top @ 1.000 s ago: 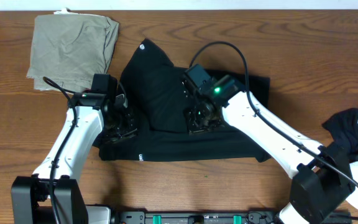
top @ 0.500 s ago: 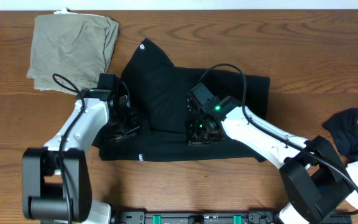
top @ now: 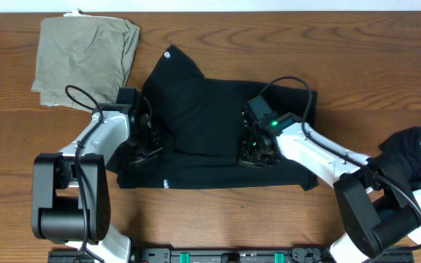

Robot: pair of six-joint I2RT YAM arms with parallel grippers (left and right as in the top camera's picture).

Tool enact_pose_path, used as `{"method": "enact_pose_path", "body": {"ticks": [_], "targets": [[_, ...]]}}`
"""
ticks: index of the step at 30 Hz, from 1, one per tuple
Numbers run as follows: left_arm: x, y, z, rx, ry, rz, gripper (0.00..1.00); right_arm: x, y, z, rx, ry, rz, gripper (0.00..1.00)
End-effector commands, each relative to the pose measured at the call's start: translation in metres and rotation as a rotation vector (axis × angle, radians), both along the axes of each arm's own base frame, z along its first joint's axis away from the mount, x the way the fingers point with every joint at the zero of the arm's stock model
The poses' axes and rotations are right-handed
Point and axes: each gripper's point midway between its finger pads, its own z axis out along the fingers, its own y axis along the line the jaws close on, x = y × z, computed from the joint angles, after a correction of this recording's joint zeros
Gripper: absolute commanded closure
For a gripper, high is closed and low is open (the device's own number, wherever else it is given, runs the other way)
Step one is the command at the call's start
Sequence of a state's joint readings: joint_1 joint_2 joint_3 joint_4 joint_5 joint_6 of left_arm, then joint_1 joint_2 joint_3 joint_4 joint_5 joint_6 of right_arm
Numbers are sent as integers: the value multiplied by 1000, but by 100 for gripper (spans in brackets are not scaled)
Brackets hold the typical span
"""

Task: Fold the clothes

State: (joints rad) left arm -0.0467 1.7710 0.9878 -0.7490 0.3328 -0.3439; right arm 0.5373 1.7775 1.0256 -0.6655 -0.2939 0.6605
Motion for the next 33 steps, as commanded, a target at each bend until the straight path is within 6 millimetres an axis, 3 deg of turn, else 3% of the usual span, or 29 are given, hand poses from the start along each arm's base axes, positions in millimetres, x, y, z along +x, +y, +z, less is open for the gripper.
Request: {"method": "enact_pose_path", "body": {"ticks": [1, 6, 14, 18, 25, 33], "targets": [[-4, 11, -7, 34, 19, 24, 92, -1, -8, -5, -20, 9, 12, 98], [-2, 28, -8, 84, 17, 58, 92, -8, -18, -16, -74, 48, 7, 99], [-1, 59, -9, 94, 23, 157, 92, -17, -39, -50, -141, 167, -34, 99], [-1, 63, -9, 93, 20, 152, 92, -7, -56, -51, -183, 147, -76, 99], [0, 71, -10, 135, 13, 150, 92, 7, -104, -54, -320, 115, -139, 98], [1, 85, -11, 150, 3, 175, 92, 18, -130, -53, -362, 96, -179, 99]]}}
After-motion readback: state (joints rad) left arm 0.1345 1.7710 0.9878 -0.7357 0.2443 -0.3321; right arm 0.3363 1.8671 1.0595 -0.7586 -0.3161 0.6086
